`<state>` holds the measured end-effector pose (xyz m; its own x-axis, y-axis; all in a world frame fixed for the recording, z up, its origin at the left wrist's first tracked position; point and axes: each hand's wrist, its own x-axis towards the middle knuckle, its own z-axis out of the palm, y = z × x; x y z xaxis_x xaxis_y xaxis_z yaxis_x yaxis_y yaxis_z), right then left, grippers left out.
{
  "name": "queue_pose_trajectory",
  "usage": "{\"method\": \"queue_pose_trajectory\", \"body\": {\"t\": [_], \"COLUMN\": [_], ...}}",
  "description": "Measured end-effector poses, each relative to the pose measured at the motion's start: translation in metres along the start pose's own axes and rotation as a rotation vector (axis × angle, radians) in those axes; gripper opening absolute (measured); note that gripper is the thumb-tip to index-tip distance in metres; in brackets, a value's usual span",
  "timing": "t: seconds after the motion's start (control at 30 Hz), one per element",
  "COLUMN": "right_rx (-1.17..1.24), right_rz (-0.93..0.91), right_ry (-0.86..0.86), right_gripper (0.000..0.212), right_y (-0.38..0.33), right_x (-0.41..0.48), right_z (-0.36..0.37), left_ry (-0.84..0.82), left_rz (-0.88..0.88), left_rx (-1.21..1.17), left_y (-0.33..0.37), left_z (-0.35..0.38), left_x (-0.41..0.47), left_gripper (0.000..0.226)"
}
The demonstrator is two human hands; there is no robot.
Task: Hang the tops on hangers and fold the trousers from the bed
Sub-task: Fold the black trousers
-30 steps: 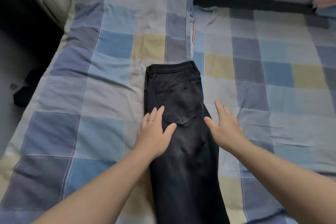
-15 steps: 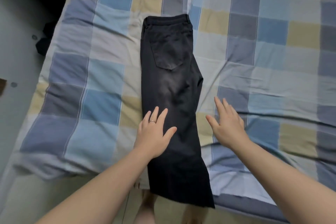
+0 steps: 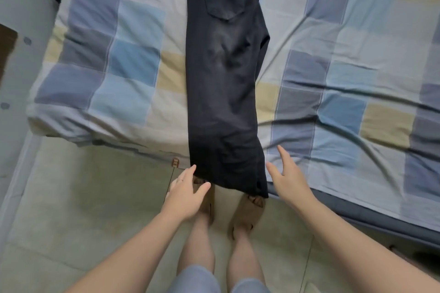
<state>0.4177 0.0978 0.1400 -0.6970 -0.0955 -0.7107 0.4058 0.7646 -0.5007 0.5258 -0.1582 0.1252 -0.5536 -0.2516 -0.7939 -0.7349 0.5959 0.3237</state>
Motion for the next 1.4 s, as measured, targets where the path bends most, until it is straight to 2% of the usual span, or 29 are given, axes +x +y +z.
{"method": "queue_pose_trajectory", "body": {"t": [0.2, 0.37, 0.47, 0.53, 0.63, 0.8, 0.97, 1.13, 1.27, 1.33, 1.4], "right_rx": [0.073, 0.133, 0.169, 0.165, 0.076, 0.260, 0.224, 0.007, -0.069, -0.085, -0.041], "right_rz": [0.089, 0.109, 0.122, 0.146, 0.128, 0.202, 0.143, 0.132, 0.217, 0.264, 0.287], "right_ry": [-0.045, -0.052, -0.002, 0.083, 0.109, -0.051, -0.172, 0.045, 0.011, 0.018, 0.024], "right_gripper": [0.057, 0.063, 0.069, 0.057, 0.022, 0.018, 0.016, 0.020, 0.029, 0.024, 0.016], "right_y": [0.047, 0.071, 0.075, 0.077, 0.080, 0.083, 0.092, 0.108, 0.127, 0.132, 0.133], "right_x": [0.016, 0.048, 0.067, 0.077, 0.085, 0.072, 0.053, 0.052, 0.057, 0.060, 0.065], "right_z": [0.054, 0.099, 0.115, 0.118, 0.117, 0.102, 0.079, 0.078, 0.086, 0.090, 0.092], "left_ry": [0.010, 0.165, 0.208, 0.208, 0.194, 0.008, -0.128, -0.152, -0.128, -0.105, 0.014], "left_rz": [-0.080, -0.011, 0.044, 0.049, 0.048, -0.007, -0.056, -0.097, -0.163, -0.226, -0.242], "left_rx": [-0.142, -0.274, -0.332, -0.358, -0.373, -0.356, -0.305, -0.261, -0.228, -0.248, -0.251], "left_y": [-0.037, -0.046, -0.046, -0.046, -0.047, -0.050, -0.048, -0.038, -0.032, -0.033, -0.032], "left_z": [0.030, 0.047, 0.054, 0.059, 0.063, 0.069, 0.089, 0.110, 0.120, 0.122, 0.120], "left_x": [0.035, 0.082, 0.104, 0.111, 0.111, 0.088, 0.069, 0.072, 0.081, 0.086, 0.090], "left_gripper": [0.077, 0.085, 0.073, 0.053, 0.031, 0.036, 0.029, 0.030, 0.031, 0.041, 0.052]}}
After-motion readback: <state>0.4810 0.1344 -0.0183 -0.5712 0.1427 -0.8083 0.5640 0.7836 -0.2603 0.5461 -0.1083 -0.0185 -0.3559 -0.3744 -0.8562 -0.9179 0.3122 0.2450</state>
